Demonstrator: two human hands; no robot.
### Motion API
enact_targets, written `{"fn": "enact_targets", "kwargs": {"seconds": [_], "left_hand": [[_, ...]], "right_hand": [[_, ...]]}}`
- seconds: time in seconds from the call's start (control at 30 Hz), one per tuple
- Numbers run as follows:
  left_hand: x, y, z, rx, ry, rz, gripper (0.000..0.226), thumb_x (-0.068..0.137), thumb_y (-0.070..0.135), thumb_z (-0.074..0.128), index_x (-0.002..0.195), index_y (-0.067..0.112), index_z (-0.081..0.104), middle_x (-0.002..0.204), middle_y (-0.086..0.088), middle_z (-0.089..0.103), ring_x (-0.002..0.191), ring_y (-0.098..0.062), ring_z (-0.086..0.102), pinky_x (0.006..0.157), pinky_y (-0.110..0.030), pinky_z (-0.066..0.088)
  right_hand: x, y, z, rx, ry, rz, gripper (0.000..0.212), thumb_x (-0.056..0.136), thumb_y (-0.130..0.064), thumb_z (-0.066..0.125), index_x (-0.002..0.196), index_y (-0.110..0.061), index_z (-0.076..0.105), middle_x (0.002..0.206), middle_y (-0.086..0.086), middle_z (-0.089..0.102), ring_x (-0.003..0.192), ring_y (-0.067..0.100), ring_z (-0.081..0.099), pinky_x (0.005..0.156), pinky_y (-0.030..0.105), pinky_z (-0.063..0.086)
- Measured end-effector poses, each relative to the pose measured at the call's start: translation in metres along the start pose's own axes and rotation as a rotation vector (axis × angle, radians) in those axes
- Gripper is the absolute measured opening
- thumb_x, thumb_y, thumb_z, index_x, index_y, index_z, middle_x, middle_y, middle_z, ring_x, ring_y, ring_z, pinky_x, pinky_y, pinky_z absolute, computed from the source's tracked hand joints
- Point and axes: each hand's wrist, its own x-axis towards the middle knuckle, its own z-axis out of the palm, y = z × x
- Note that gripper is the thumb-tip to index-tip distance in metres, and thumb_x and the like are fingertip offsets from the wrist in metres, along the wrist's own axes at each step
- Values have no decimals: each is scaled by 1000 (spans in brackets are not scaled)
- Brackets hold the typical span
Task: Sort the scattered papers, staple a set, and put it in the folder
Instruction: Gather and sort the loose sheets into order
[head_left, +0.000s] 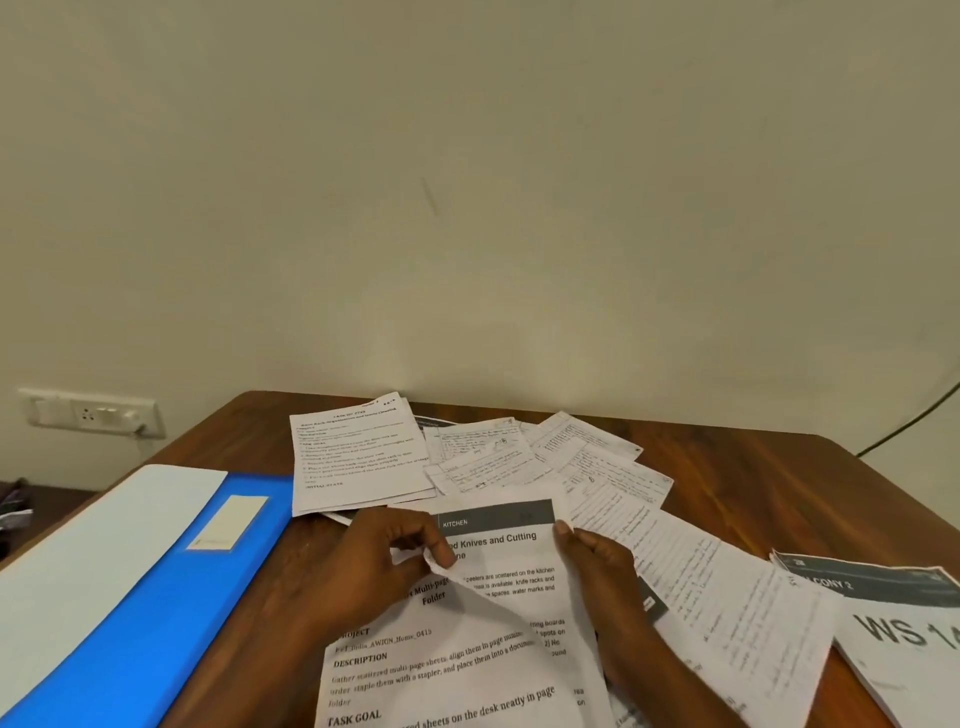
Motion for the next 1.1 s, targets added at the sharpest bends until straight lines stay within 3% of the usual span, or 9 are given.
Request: {"fn": "enact_targets", "kwargs": {"seconds": [0.37, 0.47, 0.57, 0.63, 0.73, 0.8, 0.9, 0.97, 1.1], "left_hand": [[18, -13, 5, 28, 54, -4, 17, 92, 8, 76, 91, 24, 81, 93, 13, 79, 96, -7, 74, 87, -19, 56], [30, -15, 8, 59, 85, 5, 15, 93, 14, 75, 99, 27, 79, 97, 15, 78, 94, -5, 73, 87, -30, 59], [40, -14, 16, 76, 87, 13, 20, 92, 17, 76, 109, 30, 77, 108, 17, 76, 99, -1, 71, 90, -35, 61], [44, -12, 22, 131, 83, 64, 32, 92, 16, 77, 119, 32, 74, 116, 19, 72, 108, 2, 66, 95, -28, 57], [52, -7, 29, 286, 25, 151, 45, 94, 14, 75, 137, 27, 67, 119, 12, 65, 112, -6, 60, 96, -21, 51], [56, -5, 31, 360, -19, 157, 49, 96, 12, 71, 142, 25, 62, 116, 13, 57, 110, -9, 56, 93, -20, 48], [59, -7, 35, 383, -26, 146, 49, 97, 8, 69, 144, 21, 61, 116, 10, 54, 108, -10, 55, 91, -17, 46], [59, -8, 39, 337, 2, 113, 47, 96, 3, 68, 141, 16, 64, 114, 5, 57, 105, -11, 58, 88, -11, 46], [56, -10, 48, 278, 42, 52, 44, 99, 4, 64, 141, 17, 63, 113, 6, 54, 102, -6, 54, 79, 0, 41]], "right_hand": [[-2, 8, -1, 97, -73, -38, 20, 97, -20, 68, 93, -4, 79, 101, 15, 80, 96, 30, 75, 91, 43, 58], [-1, 11, -1, 102, -111, -86, 65, 74, -53, 84, 92, 8, 67, 93, 17, 70, 89, 28, 60, 87, 44, 51], [0, 12, 0, 104, -84, -94, 27, 93, -29, 73, 81, -5, 75, 88, 5, 76, 89, 26, 67, 79, 28, 55], [-2, 10, 2, 75, -68, -79, 22, 102, -23, 60, 90, -17, 77, 90, -10, 81, 92, 15, 75, 72, 17, 57], [-8, 9, 5, 28, -99, -70, 23, 103, -37, 56, 97, -31, 77, 96, -14, 80, 94, 13, 76, 85, 32, 59], [-9, 9, 5, -7, -126, -106, 25, 100, -40, 57, 89, -34, 79, 90, -20, 79, 87, 4, 75, 80, 25, 58], [-10, 9, 4, -58, -184, -127, 28, 92, -49, 73, 91, -22, 79, 90, 5, 79, 83, 20, 73, 76, 33, 59], [-11, 11, 3, -95, -212, -116, 19, 94, -34, 75, 103, -18, 77, 95, 11, 80, 89, 31, 77, 78, 43, 63], [-10, 14, 3, -212, -165, -134, 17, 97, -10, 71, 108, -22, 74, 96, 1, 82, 85, 22, 79, 71, 37, 65]]}}
